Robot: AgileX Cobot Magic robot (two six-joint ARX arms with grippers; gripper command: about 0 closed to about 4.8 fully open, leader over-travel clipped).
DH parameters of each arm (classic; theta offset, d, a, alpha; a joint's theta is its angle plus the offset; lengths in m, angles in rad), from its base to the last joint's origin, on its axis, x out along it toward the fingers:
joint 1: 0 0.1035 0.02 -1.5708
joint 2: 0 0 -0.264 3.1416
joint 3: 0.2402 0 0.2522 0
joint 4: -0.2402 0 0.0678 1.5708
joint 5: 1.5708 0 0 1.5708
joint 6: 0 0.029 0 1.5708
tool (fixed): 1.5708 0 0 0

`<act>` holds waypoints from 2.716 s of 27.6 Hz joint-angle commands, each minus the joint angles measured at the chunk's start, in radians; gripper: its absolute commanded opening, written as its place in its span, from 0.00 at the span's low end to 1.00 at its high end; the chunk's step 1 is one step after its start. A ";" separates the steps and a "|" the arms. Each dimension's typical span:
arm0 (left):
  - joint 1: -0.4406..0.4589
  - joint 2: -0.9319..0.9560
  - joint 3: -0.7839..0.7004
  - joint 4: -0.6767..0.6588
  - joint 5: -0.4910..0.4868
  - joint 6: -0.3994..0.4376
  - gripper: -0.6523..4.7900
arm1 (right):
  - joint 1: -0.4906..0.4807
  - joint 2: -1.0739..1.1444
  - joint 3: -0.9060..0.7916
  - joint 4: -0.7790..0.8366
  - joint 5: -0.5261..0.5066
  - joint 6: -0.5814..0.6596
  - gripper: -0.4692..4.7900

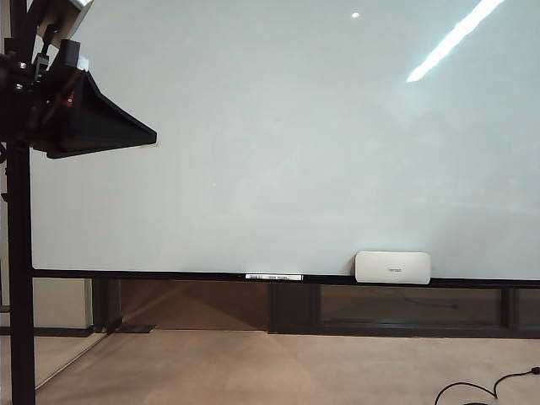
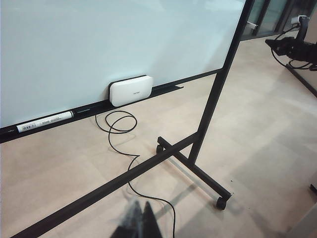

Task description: Reach to the right to find the marker pen, pick it up, and write the number 16 on the whiteboard.

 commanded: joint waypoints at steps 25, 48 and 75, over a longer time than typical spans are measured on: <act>0.000 -0.002 0.003 0.012 -0.052 0.008 0.11 | 0.032 0.116 0.199 -0.003 0.069 -0.073 0.65; 0.000 -0.002 0.003 0.012 -0.052 0.008 0.11 | 0.068 0.171 0.354 -0.050 0.132 -0.069 0.62; 0.000 -0.002 0.003 0.009 -0.066 0.002 0.11 | 0.098 0.197 0.402 -0.021 0.244 -0.075 0.55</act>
